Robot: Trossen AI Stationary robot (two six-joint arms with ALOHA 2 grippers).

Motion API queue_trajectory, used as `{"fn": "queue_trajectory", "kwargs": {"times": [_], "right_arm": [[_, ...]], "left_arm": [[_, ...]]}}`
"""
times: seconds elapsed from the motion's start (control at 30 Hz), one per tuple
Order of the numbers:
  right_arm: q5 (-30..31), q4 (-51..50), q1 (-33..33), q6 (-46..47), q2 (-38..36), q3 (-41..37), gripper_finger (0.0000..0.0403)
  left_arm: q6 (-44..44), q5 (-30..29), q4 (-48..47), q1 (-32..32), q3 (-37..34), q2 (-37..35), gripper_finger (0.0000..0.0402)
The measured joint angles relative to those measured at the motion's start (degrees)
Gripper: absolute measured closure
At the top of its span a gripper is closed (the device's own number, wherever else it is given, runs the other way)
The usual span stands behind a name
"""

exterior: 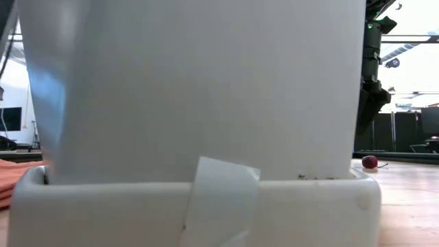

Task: Pick and placing Produce into tupperware
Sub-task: Put the red strawberry into the transparent bin

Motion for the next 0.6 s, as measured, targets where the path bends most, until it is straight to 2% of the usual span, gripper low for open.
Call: {"fn": "queue_trajectory", "kwargs": {"times": [0.1, 0.23, 0.33, 0.47, 0.6], "right_arm": [[0.02, 0.14, 0.00, 0.78, 0.00, 0.00, 0.0145], [0.02, 0.38, 0.00, 2.11, 0.00, 0.00, 0.0145], [0.02, 0.67, 0.00, 2.59, 0.00, 0.00, 0.0145], [-1.28, 1.11, 0.00, 3.02, 0.00, 0.00, 0.0145], [-5.98, 1.39, 0.02, 3.02, 0.00, 0.00, 0.0145]], "left_arm": [[-1.13, 4.40, 0.27, -3.60, -0.14, -4.73, 0.0273], [-1.09, 4.90, 0.91, -9.74, -0.22, -6.96, 0.0273], [-0.97, 4.99, 0.94, -13.38, -0.50, -5.82, 0.0273], [-1.53, 4.84, 0.80, -15.25, -0.99, -2.39, 0.0273], [-8.21, 4.92, 1.30, -15.47, -1.01, 0.13, 0.0257]]}}
